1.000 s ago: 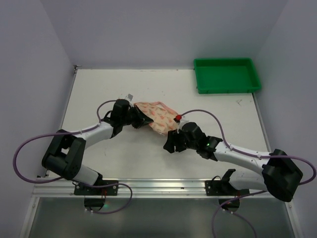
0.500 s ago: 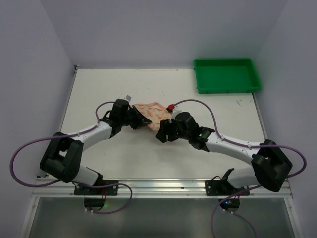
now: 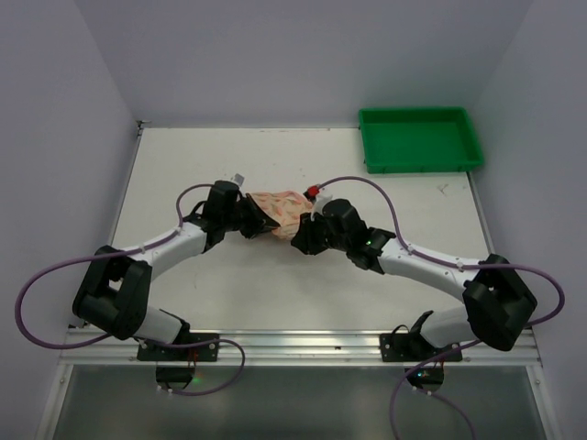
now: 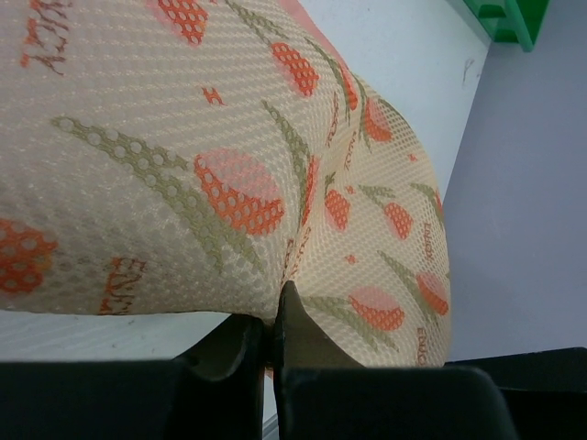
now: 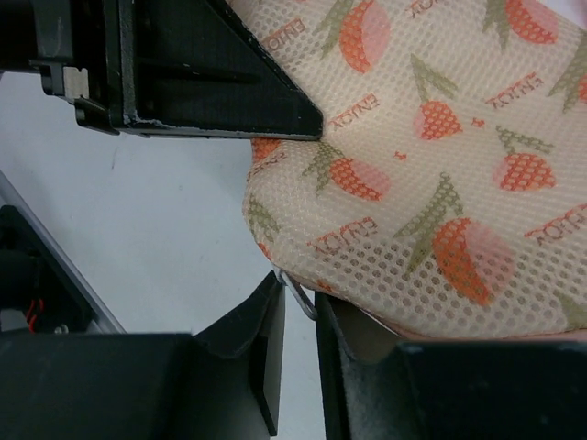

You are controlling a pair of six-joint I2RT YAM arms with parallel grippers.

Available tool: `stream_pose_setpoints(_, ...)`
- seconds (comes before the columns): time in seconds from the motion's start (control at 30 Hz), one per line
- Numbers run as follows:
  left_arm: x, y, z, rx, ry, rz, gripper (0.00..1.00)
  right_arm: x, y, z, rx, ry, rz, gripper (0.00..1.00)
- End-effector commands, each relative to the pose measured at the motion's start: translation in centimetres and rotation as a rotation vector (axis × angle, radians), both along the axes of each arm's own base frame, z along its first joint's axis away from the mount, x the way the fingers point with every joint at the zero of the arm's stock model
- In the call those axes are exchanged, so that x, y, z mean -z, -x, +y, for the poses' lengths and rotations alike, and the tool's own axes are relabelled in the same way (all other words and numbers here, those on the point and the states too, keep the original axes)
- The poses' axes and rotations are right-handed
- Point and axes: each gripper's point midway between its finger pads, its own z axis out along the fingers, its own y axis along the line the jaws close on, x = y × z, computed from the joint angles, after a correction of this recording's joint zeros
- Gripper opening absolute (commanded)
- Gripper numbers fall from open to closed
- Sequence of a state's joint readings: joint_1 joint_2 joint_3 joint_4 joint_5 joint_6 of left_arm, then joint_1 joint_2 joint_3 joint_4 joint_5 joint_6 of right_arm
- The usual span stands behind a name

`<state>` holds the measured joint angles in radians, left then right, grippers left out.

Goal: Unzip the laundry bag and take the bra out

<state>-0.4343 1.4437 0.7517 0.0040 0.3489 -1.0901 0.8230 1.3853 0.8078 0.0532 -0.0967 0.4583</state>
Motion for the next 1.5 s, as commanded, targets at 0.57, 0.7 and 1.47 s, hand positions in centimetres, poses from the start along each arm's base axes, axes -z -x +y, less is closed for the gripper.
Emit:
stream_pose_setpoints(0.57,0.2,-3.3,2.4,0.2,-0.151,-0.16,0.0,2.9,0.7,-7.9,0.097,0.123,0.026,0.0)
stream_pose_setpoints(0.7,0.4,-5.1,1.1,0.276,-0.139,-0.195,0.01,2.1,0.6,-6.2,0.077,0.059,0.05,0.0)
stream_pose_setpoints(1.47,-0.5,-2.0,3.4,-0.033,-0.078,-0.066,0.93,1.9,-1.6,6.8,-0.096,-0.117,0.199,0.0)
